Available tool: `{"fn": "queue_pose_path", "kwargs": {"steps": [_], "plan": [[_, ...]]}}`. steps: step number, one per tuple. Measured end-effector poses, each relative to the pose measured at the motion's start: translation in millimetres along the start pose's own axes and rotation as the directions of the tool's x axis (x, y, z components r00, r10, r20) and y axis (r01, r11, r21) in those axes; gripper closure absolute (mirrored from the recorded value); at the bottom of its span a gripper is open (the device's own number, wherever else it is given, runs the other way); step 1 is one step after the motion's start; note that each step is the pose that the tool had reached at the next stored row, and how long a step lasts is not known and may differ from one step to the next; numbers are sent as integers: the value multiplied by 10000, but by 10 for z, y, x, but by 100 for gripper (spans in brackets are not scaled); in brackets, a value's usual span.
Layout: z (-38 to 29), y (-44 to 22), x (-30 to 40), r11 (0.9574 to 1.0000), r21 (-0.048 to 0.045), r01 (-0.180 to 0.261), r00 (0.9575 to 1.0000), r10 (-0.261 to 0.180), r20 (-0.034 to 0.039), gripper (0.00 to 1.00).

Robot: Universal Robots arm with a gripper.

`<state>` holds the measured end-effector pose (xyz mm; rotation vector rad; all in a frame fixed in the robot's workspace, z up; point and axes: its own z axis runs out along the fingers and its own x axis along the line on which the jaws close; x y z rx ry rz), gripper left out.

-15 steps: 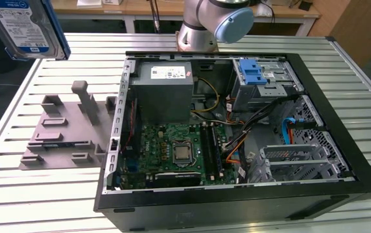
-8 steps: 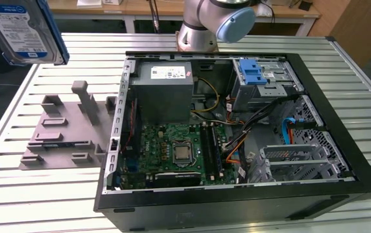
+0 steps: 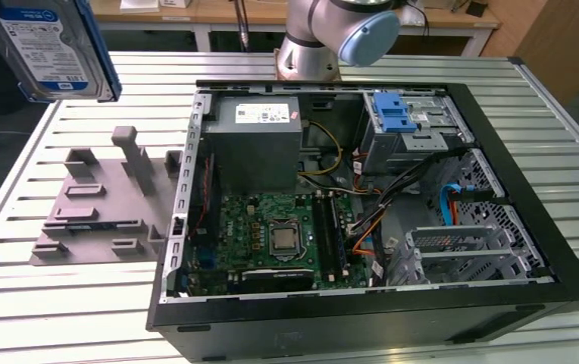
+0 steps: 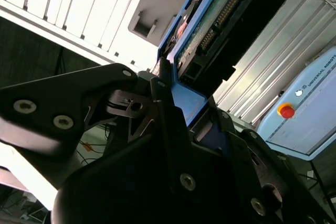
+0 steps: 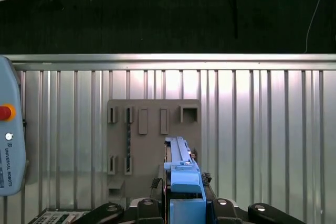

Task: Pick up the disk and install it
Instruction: 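Pick up the disk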

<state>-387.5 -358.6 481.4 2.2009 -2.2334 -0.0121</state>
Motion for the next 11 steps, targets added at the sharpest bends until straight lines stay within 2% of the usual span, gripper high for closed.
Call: {"fn": "queue_pose_path", "kwargs": {"steps": [11], "plan": [[-1,-116,-2,10000,0,0,10000,0,0,64]]}}
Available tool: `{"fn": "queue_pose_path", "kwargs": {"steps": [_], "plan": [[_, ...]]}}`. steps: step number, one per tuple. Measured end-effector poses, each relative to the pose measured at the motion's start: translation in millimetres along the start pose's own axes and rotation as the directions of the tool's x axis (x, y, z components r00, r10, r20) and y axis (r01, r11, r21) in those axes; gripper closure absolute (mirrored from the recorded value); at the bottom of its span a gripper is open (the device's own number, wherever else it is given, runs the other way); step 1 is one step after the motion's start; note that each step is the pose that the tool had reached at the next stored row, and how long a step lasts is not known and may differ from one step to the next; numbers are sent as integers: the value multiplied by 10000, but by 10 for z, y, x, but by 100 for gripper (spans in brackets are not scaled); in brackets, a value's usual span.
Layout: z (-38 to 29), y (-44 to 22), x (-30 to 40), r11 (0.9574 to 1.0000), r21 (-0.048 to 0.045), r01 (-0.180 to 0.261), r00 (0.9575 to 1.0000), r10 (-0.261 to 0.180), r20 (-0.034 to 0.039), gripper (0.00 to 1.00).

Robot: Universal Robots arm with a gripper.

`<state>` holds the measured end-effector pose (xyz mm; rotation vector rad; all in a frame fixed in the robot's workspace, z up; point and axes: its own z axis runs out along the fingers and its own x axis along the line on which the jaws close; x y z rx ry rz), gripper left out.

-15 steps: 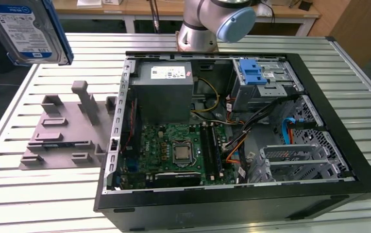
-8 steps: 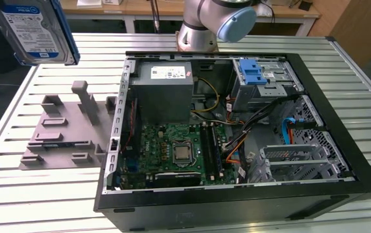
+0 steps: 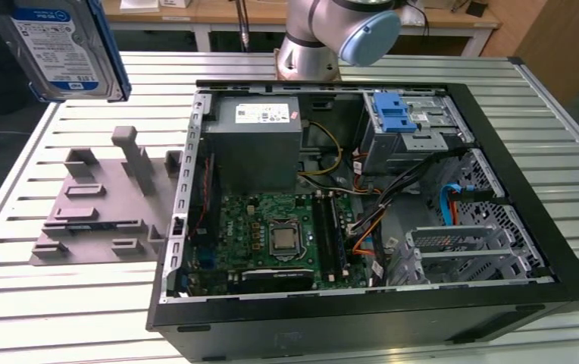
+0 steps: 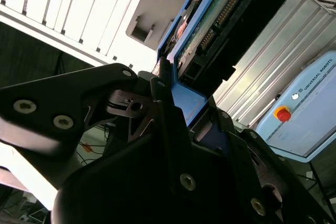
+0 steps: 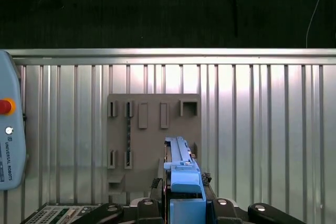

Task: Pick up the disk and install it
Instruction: 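Pick up the disk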

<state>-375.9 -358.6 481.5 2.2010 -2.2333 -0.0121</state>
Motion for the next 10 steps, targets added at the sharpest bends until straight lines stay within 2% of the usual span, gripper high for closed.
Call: {"fn": "queue_pose_path", "kwargs": {"steps": [10], "plan": [[-1,-91,-1,10000,-1,0,10000,0,0,64]]}}
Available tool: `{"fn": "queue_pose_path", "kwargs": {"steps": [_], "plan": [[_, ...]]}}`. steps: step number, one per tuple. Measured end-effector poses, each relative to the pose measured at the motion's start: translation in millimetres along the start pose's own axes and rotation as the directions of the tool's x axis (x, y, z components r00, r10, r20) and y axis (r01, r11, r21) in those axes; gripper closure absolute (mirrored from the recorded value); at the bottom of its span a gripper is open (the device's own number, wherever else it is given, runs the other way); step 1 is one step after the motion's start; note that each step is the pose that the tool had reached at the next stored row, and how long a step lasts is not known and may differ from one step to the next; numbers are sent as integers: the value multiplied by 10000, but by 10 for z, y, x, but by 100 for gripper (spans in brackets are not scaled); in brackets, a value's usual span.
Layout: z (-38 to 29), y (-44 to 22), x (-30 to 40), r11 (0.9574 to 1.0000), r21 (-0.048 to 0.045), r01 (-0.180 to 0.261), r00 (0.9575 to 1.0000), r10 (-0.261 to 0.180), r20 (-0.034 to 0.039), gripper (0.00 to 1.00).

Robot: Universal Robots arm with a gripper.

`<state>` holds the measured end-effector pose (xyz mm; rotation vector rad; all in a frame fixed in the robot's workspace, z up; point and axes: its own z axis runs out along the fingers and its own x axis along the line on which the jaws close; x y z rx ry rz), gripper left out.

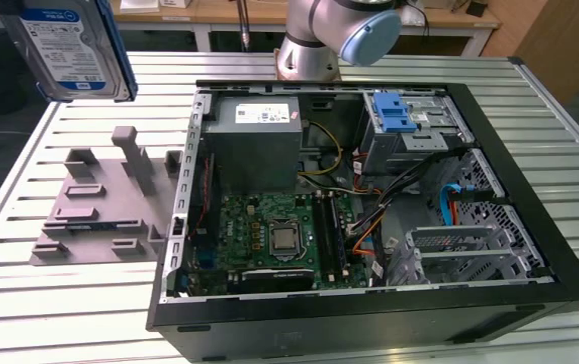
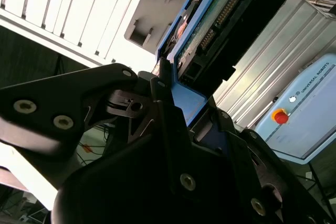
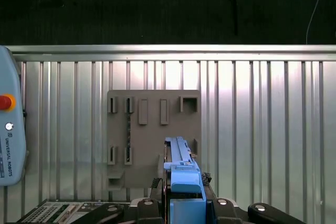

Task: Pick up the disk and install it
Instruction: 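Pick up the disk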

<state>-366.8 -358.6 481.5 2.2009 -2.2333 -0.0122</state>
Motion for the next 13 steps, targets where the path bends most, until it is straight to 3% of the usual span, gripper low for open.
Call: {"fn": "queue_pose_path", "kwargs": {"steps": [13], "plan": [[-2,-209,-3,10000,-9,0,10000,0,0,64]]}}
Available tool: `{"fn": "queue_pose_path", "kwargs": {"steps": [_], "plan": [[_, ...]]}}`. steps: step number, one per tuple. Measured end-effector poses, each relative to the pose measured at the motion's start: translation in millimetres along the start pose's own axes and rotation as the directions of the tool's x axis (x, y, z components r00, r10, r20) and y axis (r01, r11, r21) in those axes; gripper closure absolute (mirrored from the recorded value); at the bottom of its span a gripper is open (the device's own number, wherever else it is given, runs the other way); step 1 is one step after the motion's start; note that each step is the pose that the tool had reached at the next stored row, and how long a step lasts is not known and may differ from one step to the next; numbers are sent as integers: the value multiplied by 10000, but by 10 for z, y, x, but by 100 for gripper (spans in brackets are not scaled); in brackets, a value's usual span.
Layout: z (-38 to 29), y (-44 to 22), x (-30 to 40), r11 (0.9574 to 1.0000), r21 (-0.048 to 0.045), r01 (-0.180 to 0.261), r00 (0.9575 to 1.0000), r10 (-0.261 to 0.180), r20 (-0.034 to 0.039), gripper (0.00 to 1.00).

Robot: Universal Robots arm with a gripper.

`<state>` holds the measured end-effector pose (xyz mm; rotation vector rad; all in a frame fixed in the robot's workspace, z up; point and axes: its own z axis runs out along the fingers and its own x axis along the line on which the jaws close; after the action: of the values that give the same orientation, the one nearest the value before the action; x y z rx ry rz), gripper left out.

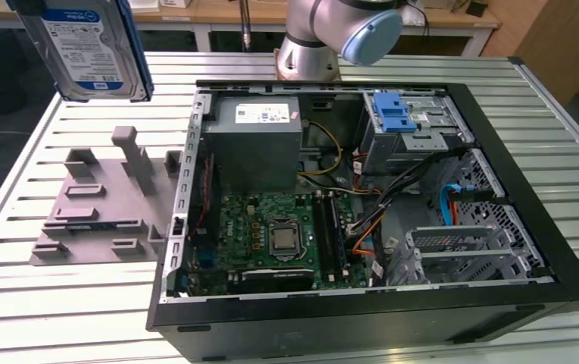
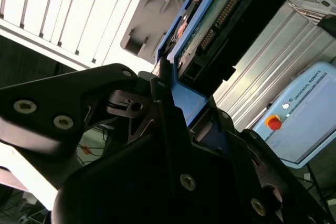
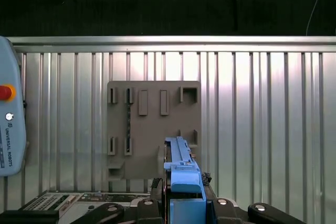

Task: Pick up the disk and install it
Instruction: 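Pick up the disk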

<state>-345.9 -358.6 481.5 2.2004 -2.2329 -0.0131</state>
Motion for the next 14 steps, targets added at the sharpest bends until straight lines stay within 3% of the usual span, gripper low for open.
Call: {"fn": "queue_pose_path", "kwargs": {"steps": [14], "plan": [[-2,-218,-3,10000,-1,0,10000,0,0,64]]}}
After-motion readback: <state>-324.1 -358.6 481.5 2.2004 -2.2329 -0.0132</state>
